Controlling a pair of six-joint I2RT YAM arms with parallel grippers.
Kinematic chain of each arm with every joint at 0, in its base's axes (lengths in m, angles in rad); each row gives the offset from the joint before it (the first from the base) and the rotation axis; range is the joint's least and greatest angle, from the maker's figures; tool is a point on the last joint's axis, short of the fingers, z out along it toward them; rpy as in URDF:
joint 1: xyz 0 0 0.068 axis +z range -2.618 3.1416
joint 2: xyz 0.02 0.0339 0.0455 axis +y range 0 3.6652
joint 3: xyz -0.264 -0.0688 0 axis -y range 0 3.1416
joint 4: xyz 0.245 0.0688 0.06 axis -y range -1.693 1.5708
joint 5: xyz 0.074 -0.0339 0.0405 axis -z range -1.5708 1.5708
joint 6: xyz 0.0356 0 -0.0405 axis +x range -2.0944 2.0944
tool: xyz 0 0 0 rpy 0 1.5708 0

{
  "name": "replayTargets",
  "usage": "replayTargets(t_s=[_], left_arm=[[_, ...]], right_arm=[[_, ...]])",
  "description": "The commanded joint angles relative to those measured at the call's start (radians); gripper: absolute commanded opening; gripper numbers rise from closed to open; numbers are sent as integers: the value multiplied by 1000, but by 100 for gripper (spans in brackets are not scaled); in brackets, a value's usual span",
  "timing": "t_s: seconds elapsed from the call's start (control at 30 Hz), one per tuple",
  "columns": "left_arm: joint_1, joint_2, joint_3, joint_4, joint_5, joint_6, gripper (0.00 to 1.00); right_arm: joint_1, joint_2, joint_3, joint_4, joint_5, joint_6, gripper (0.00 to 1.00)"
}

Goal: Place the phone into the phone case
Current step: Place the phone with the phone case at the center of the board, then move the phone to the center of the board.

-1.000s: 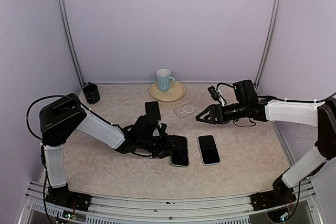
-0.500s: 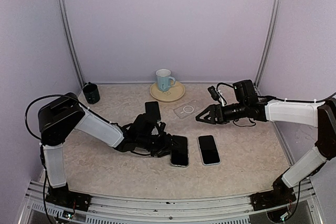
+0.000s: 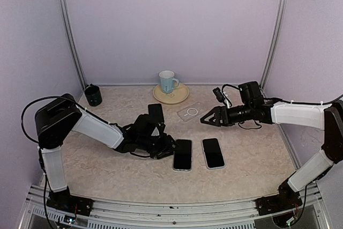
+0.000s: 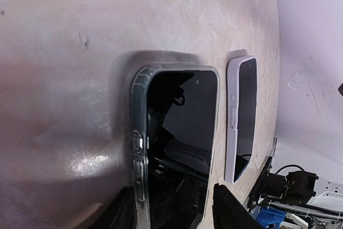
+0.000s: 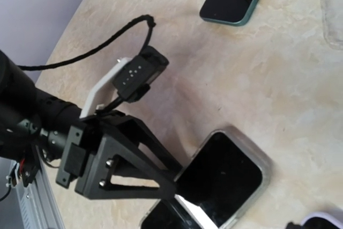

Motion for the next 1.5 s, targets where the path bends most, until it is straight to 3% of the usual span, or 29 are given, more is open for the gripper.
replayTargets(t_s=[0.0,0.3,0.5,0.8,1.03,1.47], left_arm=[[17,-44,-16,-26,-26,24,48],[45,-92,7,-87,-67,88,51],[99,-170,52,-229,-205,211,64],[248,-239,50,-266,-242,271,78],[329,-169,159,-382,-300,350,82],[339,28,253,-356,-237,337,82]], right_arm=[[-13,-14,-3,-9,5,-13,91],[-16,-9,10,-27,63,-28,92],[-20,-8,21,-33,103,-41,95],[-23,-11,10,-24,94,-37,95],[-23,-21,9,-36,121,-40,96],[-21,-11,41,-48,194,-62,100]])
